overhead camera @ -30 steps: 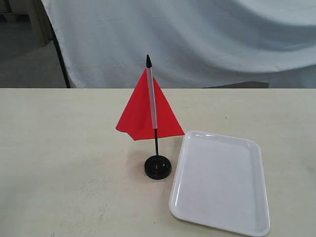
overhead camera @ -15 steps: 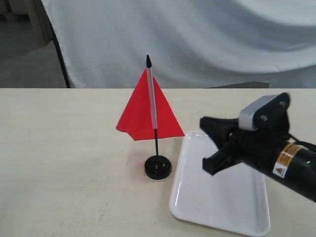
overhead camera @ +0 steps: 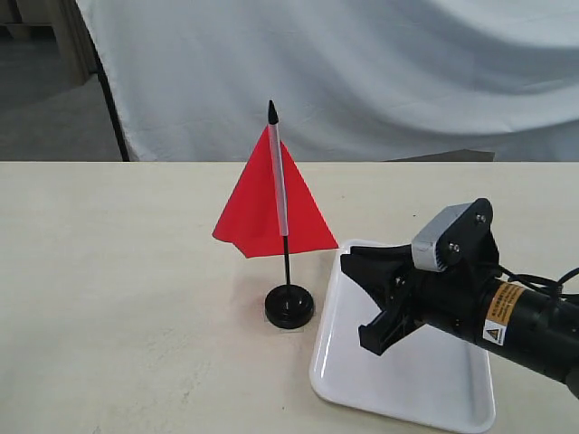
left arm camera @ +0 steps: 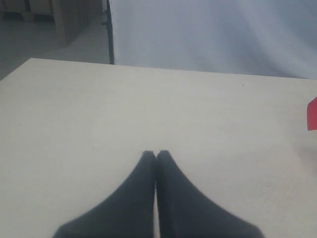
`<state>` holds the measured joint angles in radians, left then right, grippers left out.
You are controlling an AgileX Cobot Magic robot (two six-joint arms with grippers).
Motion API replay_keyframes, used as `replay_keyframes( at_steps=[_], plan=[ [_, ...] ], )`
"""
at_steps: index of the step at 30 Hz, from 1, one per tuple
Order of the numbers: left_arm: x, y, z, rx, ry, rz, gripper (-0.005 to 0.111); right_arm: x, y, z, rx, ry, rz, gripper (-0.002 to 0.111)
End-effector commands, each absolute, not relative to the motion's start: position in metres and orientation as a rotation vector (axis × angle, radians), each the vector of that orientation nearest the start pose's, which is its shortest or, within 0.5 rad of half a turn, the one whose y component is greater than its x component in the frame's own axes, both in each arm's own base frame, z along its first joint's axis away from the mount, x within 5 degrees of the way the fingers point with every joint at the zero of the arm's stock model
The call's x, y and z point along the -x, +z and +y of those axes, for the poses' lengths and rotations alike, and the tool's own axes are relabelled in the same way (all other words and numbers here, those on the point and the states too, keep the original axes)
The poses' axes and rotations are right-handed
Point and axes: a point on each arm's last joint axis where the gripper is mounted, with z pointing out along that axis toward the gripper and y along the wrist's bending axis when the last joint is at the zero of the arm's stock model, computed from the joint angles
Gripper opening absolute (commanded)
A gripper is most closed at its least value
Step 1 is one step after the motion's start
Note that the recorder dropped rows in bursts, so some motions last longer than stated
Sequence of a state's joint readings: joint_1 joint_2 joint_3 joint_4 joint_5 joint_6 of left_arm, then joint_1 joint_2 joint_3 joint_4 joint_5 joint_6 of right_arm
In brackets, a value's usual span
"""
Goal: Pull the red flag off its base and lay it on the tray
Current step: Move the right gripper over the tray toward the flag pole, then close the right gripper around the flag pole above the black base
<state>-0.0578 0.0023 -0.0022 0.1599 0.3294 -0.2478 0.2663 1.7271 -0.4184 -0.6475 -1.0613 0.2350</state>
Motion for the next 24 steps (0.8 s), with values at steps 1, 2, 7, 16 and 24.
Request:
replay_keyframes(
  at_steps=[1,2,7,16,24],
  plan=[
    [-0.054,0.184,0.001,0.065,-0.064,1.807,0.000,-0.241,0.149,0.118,0.735,0.625,1.672,0.071],
    [-0.054,0.184,0.001,0.065,-0.064,1.807,0.000,-0.242,0.149,0.118,0.735,0.628,1.668,0.087],
    [-0.054,0.184,0.001,0.065,-0.064,1.807,0.000,-0.247,0.154,0.120,0.721,0.639,1.654,0.105],
    [-0.054,0.184,0.001,0.065,-0.064,1.807,0.000,-0.284,0.150,0.135,0.757,0.694,1.628,0.105],
    [-0.054,0.184,0.001,0.065,-0.064,1.807,0.000,-0.313,0.140,0.156,0.828,0.810,1.618,0.105]
  ],
)
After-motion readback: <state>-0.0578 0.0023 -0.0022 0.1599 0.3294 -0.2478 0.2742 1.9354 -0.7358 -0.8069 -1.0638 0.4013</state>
